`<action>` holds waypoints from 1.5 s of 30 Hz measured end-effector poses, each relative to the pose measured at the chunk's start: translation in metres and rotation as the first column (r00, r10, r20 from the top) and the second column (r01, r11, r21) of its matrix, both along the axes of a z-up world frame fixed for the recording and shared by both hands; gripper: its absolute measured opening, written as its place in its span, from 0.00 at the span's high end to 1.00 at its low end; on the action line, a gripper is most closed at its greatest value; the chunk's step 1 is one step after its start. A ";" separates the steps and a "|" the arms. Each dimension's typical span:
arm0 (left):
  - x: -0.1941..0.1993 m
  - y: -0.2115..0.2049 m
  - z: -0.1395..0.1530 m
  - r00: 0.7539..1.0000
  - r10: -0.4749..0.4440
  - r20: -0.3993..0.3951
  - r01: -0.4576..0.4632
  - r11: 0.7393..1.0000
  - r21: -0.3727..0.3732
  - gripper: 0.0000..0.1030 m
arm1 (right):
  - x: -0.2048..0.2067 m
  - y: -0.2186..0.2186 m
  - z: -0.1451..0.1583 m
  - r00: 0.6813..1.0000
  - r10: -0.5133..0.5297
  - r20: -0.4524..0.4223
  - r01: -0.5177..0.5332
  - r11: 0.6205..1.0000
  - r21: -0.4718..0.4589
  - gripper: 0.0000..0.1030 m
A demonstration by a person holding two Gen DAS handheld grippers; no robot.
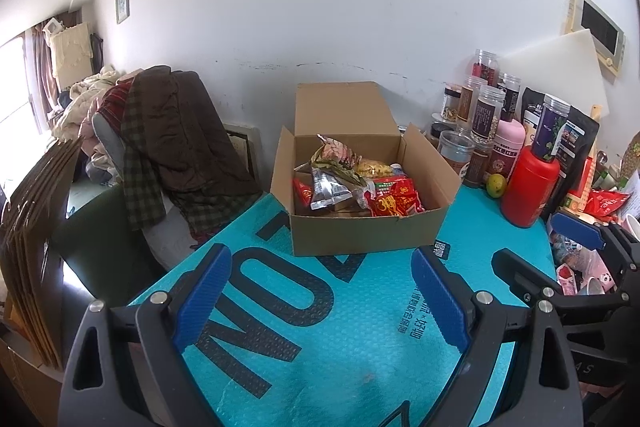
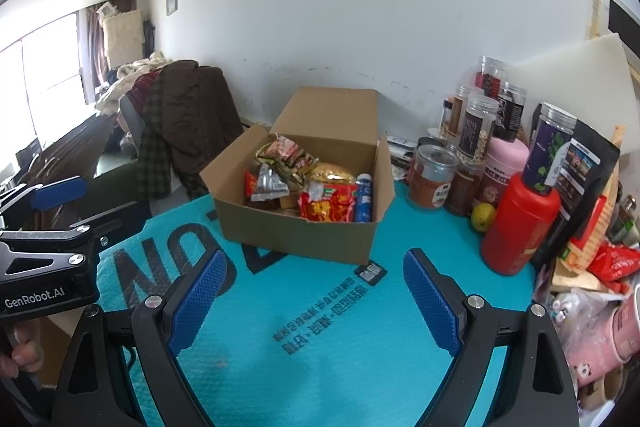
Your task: Organize snacks
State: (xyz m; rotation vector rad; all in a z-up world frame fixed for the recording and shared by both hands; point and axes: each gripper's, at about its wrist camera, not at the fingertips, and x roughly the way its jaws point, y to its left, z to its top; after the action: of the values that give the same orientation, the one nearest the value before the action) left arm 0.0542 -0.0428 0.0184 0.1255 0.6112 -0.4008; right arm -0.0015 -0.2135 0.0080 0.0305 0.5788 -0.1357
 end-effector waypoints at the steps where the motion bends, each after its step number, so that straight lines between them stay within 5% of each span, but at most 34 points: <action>1: 0.000 -0.001 0.000 1.000 -0.003 0.001 0.003 1.000 0.003 0.10 | 0.000 -0.001 0.000 1.000 -0.001 -0.001 0.001 1.000 0.000 0.11; 45: -0.005 -0.017 -0.008 1.000 0.014 -0.009 -0.013 0.997 0.076 0.10 | -0.006 -0.026 -0.013 0.996 -0.079 -0.041 0.080 0.997 0.015 0.11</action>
State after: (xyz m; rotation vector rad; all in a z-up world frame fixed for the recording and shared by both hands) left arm 0.0494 -0.0601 0.0104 0.1920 0.6365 -0.3656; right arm -0.0074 -0.2395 -0.0050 0.0672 0.6191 -0.2096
